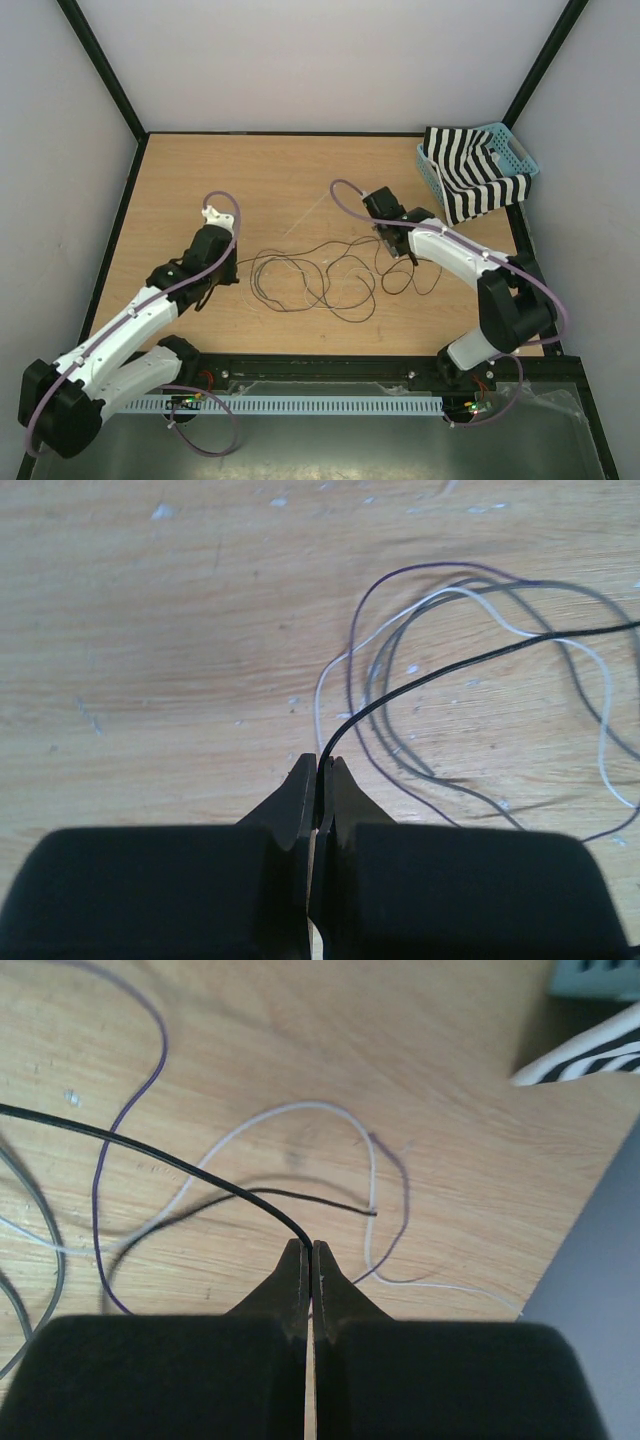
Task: Zip-tie the wires
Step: Straighten the cable at the center of the board.
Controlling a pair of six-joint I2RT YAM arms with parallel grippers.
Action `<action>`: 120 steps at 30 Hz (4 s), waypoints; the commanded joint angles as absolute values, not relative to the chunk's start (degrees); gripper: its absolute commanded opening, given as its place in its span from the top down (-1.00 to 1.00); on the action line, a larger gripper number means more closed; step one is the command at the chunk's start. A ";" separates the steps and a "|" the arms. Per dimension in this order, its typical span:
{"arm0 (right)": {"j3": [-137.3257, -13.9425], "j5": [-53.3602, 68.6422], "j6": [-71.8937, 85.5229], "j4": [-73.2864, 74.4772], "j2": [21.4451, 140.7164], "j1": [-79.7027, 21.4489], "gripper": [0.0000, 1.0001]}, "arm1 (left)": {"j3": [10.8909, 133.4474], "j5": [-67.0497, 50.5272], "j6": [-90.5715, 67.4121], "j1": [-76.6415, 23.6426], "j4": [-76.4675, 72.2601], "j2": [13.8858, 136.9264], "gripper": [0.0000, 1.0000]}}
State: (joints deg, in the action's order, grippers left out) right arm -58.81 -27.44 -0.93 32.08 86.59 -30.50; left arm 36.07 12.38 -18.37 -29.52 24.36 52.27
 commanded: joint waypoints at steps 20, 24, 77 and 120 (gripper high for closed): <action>-56.04 -19.20 2.81 31.03 94.58 -33.60 0.43 | 29.70 19.06 -28.04 -25.39 23.35 58.03 1.00; -57.25 -19.33 2.58 31.56 91.83 -33.64 0.14 | 28.60 17.61 -27.90 -25.34 20.93 60.11 1.00; -59.54 2.04 9.67 19.49 71.72 -33.63 -0.72 | 45.20 -6.97 -22.90 -43.31 0.07 78.56 -0.26; -55.55 -3.71 7.21 18.99 66.02 -33.59 -0.72 | 52.59 -8.54 -20.50 -45.31 1.84 97.35 0.68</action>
State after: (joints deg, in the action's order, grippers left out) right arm -55.96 -2.85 7.62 19.99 67.40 -33.41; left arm 51.09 -9.61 -21.82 -45.10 0.21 98.19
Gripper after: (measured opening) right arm 0.860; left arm 0.226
